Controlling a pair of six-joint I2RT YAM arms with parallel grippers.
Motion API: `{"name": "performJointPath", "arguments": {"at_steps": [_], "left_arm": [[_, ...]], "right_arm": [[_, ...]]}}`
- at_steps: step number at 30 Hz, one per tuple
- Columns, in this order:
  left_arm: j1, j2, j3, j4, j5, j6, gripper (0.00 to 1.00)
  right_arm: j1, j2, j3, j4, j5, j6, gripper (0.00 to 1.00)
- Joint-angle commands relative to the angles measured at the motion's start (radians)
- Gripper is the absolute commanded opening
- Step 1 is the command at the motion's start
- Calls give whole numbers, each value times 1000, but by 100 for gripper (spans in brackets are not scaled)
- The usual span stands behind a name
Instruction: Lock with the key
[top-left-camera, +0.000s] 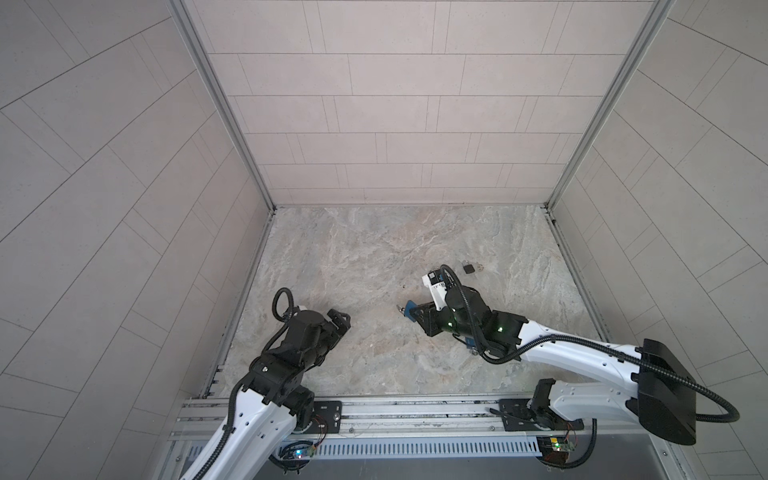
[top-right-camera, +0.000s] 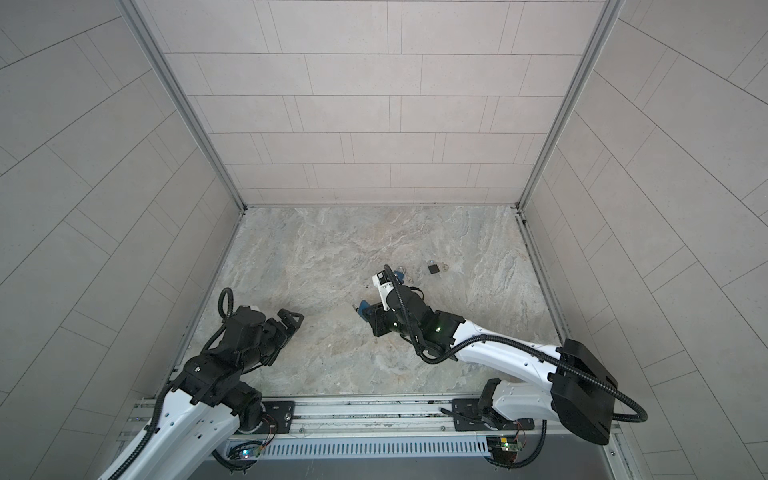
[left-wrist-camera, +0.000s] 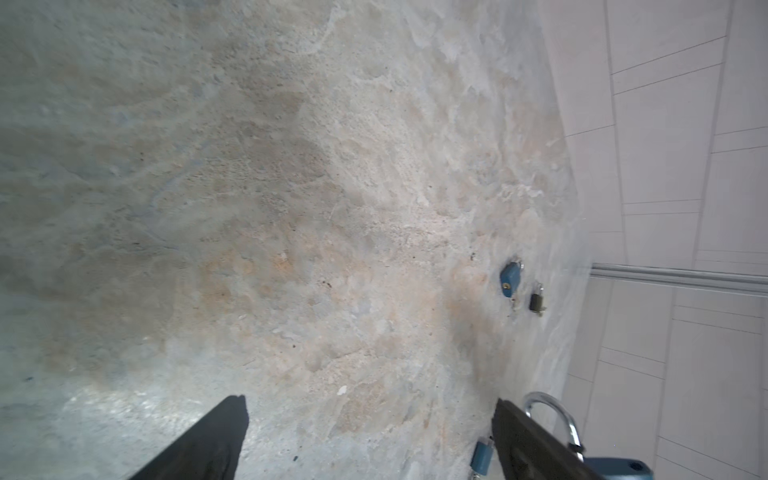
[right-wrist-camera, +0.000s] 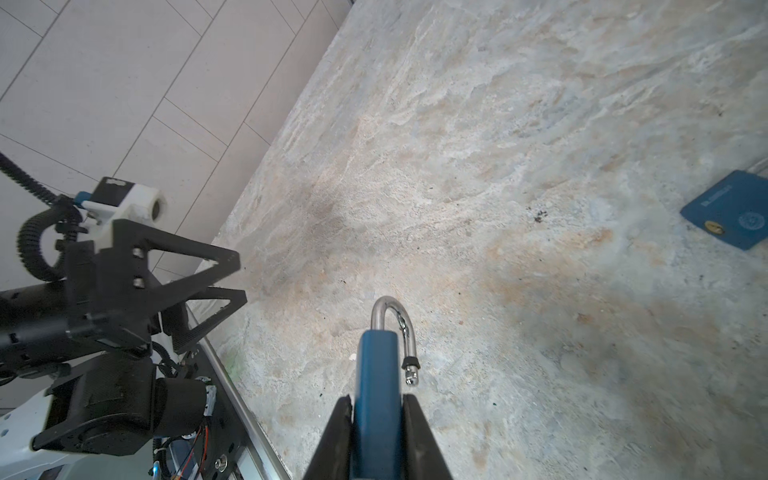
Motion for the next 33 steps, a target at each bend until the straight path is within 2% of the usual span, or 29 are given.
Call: {"name": "performJointPath", "arguments": {"at_steps": [1, 2, 6, 8, 14, 22, 33], "left_arm": [[5, -20, -38, 92, 36, -108, 100], [5, -13, -50, 100, 45, -142, 100], [4, 60, -151, 313, 157, -243, 100], [4, 123, -158, 394, 188, -246, 100], [-2, 268, -80, 483, 216, -211, 100], [-13, 265, -101, 603, 197, -270, 100], [-15, 299, -145, 762, 199, -320, 100]], "right_arm": [[-15, 16, 20, 86, -85, 12, 0], [-20, 25, 28, 91, -103, 11, 0], [-29, 69, 70, 96, -155, 7, 0], [-29, 94, 87, 108, -170, 8, 0], [-27, 182, 113, 210, -212, 58, 0], [-15, 246, 132, 304, -218, 109, 0], [4, 272, 173, 296, -225, 109, 0]]}}
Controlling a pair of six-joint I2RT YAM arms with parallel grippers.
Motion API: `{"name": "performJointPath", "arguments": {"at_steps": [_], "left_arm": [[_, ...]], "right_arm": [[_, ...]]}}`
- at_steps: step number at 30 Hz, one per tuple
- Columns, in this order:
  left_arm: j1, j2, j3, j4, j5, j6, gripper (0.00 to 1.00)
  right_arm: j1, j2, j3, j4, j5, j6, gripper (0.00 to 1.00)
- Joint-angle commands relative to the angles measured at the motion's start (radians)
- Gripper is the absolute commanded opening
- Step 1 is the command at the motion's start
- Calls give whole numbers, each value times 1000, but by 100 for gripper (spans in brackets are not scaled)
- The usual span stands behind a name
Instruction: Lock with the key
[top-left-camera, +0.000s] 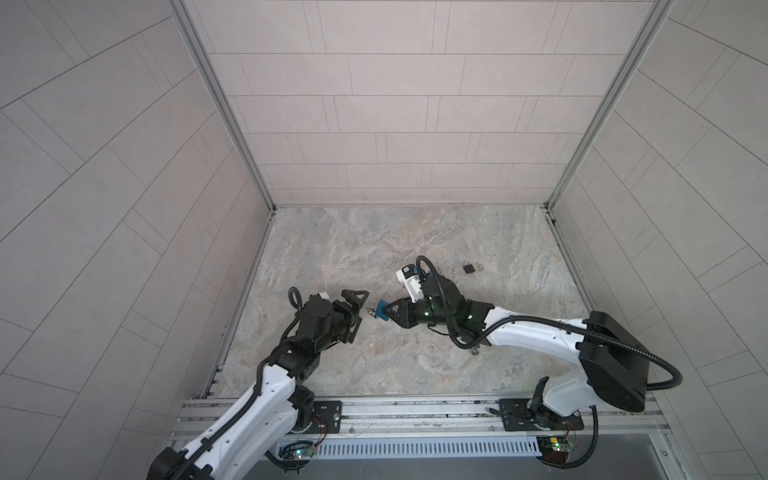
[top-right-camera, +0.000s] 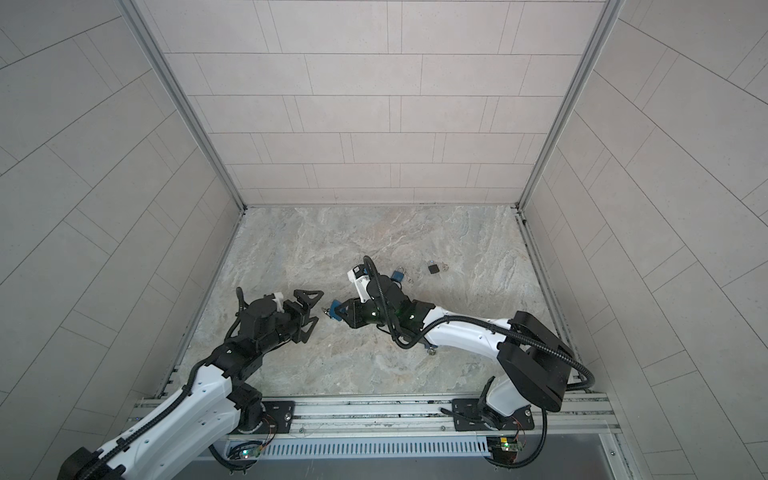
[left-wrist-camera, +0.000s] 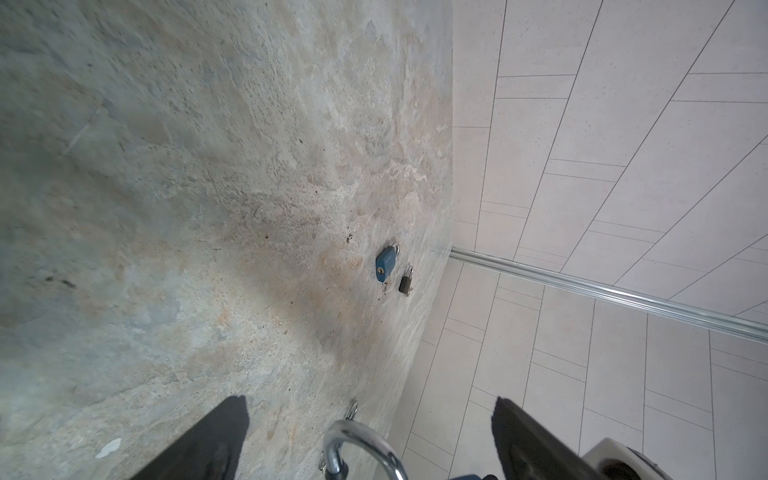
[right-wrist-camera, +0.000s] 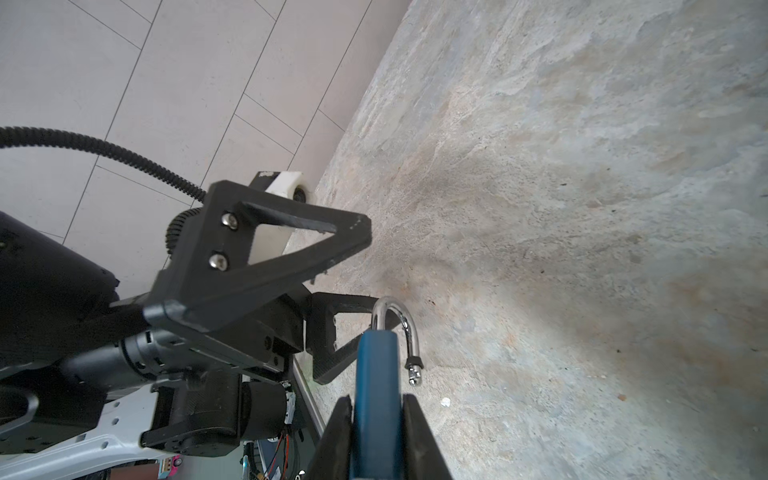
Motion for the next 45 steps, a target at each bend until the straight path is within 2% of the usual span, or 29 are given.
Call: {"name": "performJointPath", "arguments": {"at_steps": [1, 5, 17, 28, 34, 45], "left_arm": [[-6, 8, -17, 94, 4, -44, 100], [-6, 11, -18, 122, 4, -46, 100], [-6, 49, -24, 219, 24, -44, 90], [-6, 62, -48, 262, 5, -24, 71], [-5, 5, -64, 247, -6, 15, 58], [-4, -122, -73, 102, -77, 73, 44]], "right_arm": [[8, 13, 38, 66, -8, 7, 0], [19, 39, 42, 93, -17, 22, 0], [44, 95, 67, 129, -34, 41, 0], [43, 86, 68, 102, -35, 33, 0], [37, 83, 65, 100, -43, 37, 0], [29, 76, 46, 121, -58, 46, 0]]}}
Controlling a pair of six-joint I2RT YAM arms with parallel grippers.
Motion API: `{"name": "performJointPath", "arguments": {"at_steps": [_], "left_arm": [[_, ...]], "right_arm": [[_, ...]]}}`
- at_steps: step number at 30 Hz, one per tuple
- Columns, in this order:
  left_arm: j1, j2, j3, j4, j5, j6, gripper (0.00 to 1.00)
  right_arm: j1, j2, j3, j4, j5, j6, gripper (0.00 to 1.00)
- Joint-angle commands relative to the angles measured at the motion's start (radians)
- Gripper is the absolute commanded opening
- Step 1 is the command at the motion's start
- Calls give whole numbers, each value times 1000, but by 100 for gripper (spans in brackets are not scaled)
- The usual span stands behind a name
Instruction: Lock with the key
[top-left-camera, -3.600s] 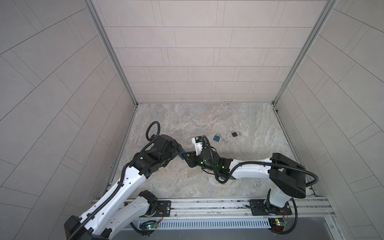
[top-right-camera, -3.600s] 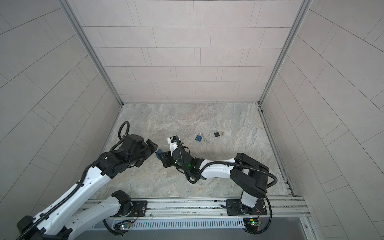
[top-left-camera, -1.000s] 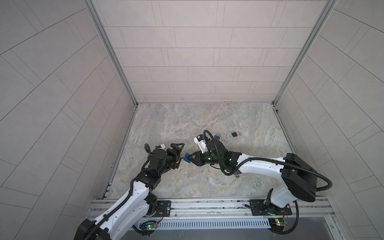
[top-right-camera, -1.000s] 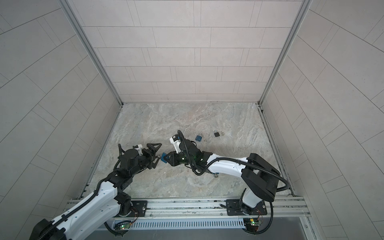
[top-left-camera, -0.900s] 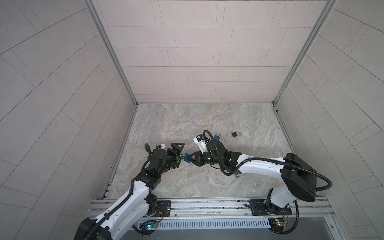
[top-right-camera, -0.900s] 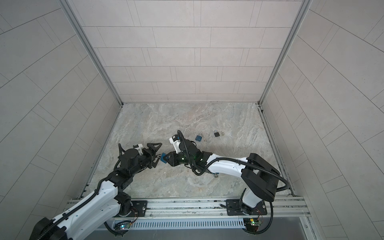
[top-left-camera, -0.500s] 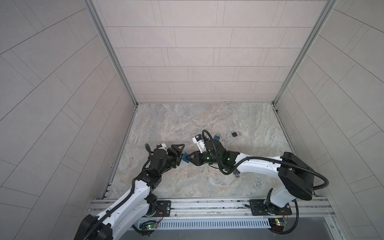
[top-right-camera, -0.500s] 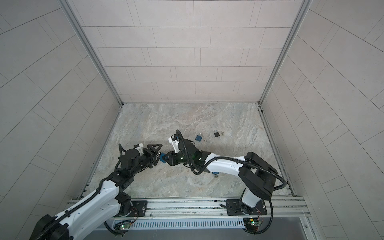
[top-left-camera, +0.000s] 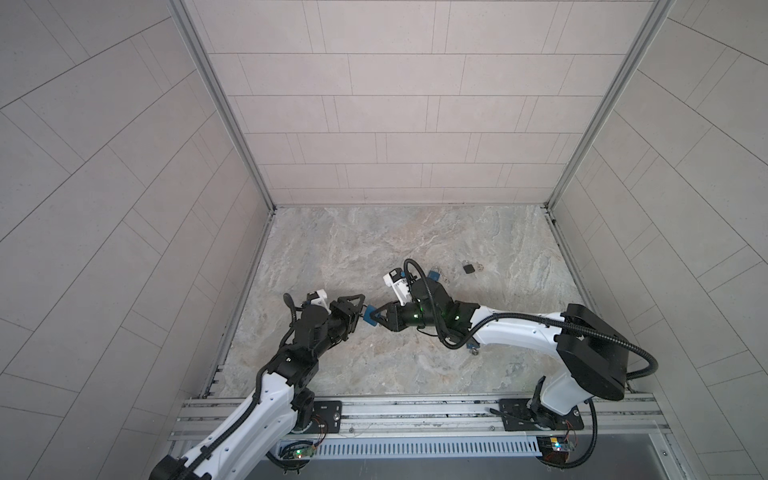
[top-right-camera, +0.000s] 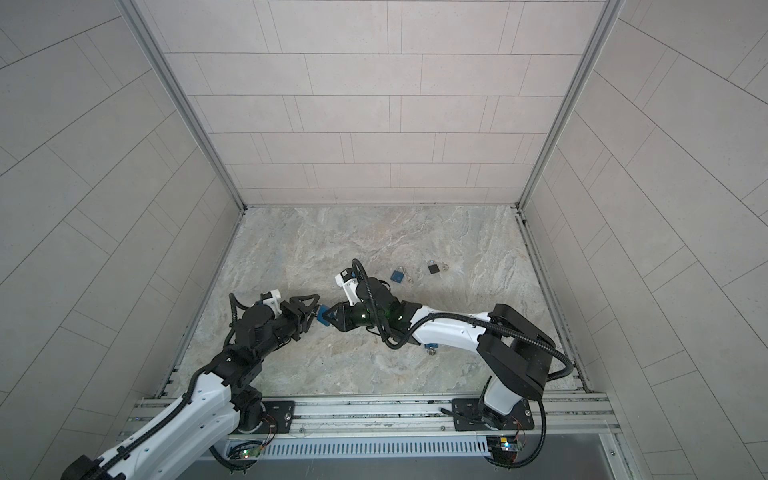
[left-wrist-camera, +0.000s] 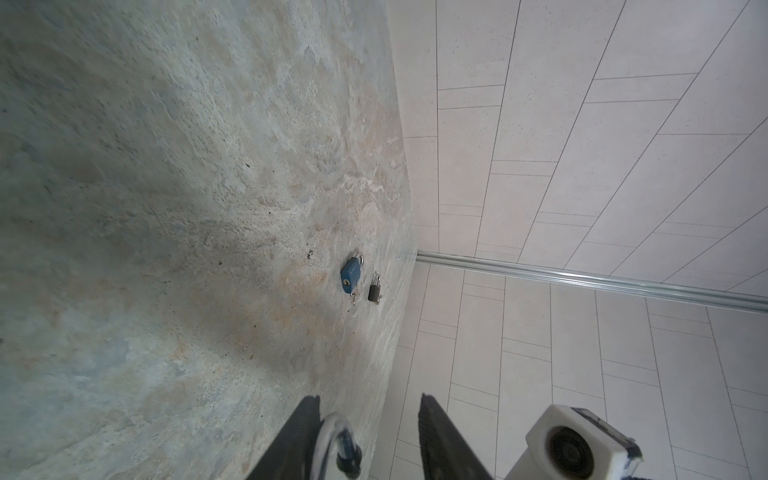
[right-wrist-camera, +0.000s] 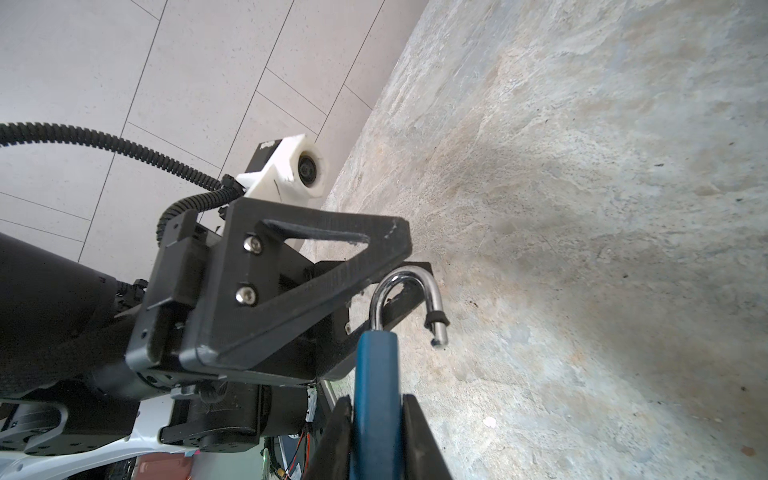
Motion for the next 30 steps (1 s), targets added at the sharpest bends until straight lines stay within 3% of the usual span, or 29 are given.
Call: {"name": "performJointPath", "arguments": {"at_steps": [1, 15, 30], "left_arm": [[-3, -32, 2, -29, -21, 28, 43], [-1, -20, 49, -125, -12, 115, 29], [1, -23, 50, -110, -31, 125, 27]], "right_arm": [[-7, -29, 5, 37, -4, 14, 0], [-9, -26, -3, 43, -15, 17, 0], [-9, -26, -3, 51, -32, 16, 0]]}}
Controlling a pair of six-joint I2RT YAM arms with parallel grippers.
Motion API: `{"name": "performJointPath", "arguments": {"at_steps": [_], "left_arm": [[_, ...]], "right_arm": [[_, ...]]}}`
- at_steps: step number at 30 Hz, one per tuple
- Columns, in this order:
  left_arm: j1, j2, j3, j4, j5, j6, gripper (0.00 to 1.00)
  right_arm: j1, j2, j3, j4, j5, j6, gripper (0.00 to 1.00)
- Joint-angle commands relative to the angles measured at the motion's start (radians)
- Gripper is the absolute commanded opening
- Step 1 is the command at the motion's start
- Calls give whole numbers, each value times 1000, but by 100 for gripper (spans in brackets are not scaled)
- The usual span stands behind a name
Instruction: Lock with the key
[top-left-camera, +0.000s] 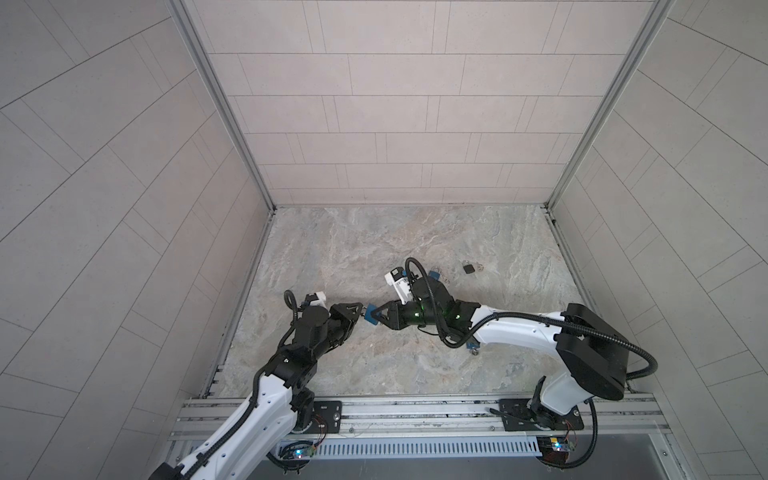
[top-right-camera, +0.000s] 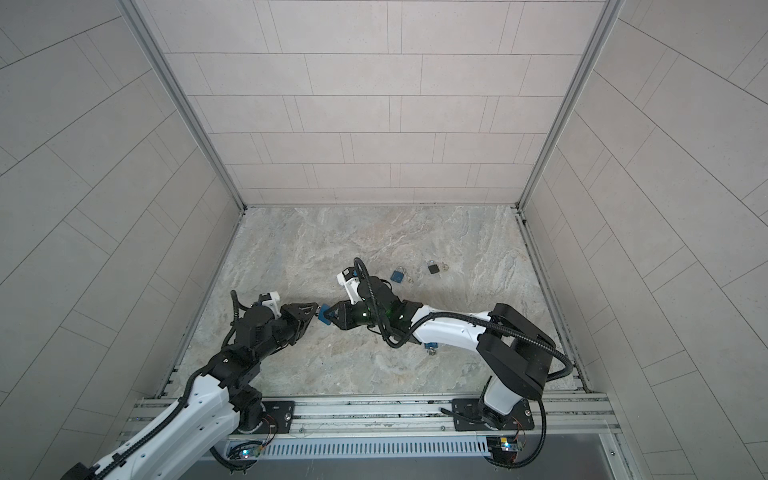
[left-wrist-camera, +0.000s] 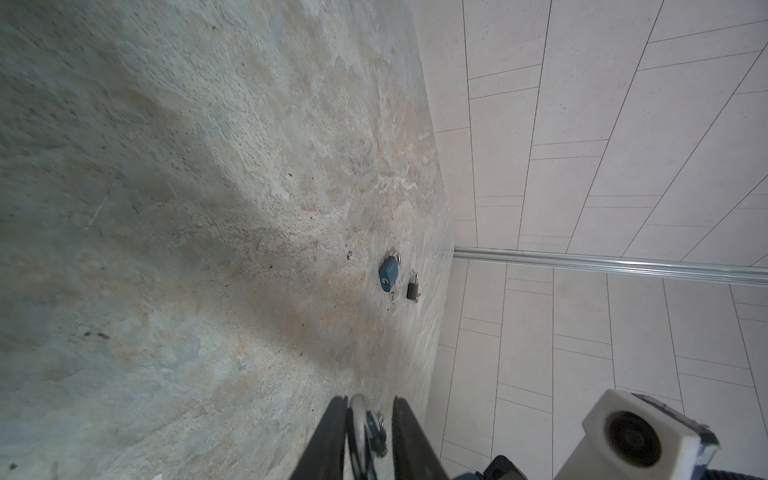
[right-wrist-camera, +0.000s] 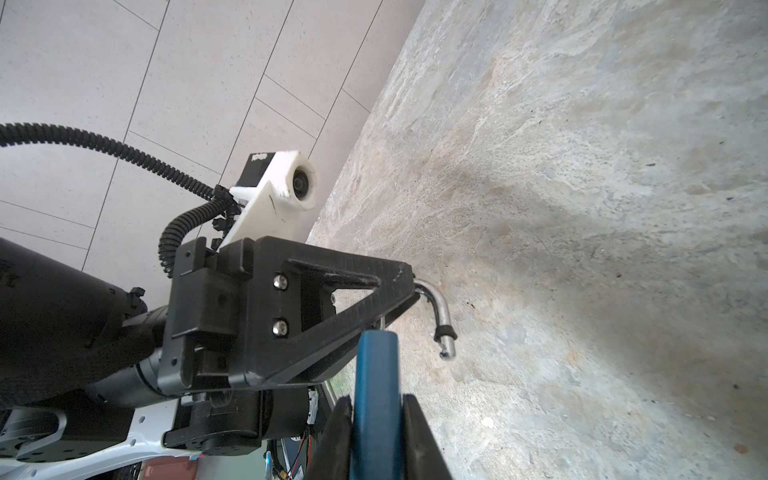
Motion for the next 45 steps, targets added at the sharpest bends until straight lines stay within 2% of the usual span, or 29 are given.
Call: {"name": "performJointPath", "arguments": {"at_steps": [1, 13, 24, 31, 35, 38, 45], "left_arm": [[0, -8, 29, 20, -24, 10, 28], [0, 38, 48, 75, -12, 22, 27], [2, -15, 42, 21, -20, 64, 16], [2, -27, 34, 69, -5, 131, 12], [2, -33, 22, 156, 7, 173, 12], [2, -18, 23, 222, 28, 204, 12], [1, 33, 23, 405, 73, 224, 10]], "right_arm": [[-2, -26, -1, 48, -22, 2, 0], [0, -31, -15, 61, -38, 7, 0], [-16, -37, -19, 50, -34, 27, 0], [-68, -26, -27, 76, -58, 152, 0], [-98, 11, 34, -76, -59, 249, 0], [-110, 27, 16, -48, -61, 320, 0], [-139, 10, 3, -100, -14, 379, 0]]}}
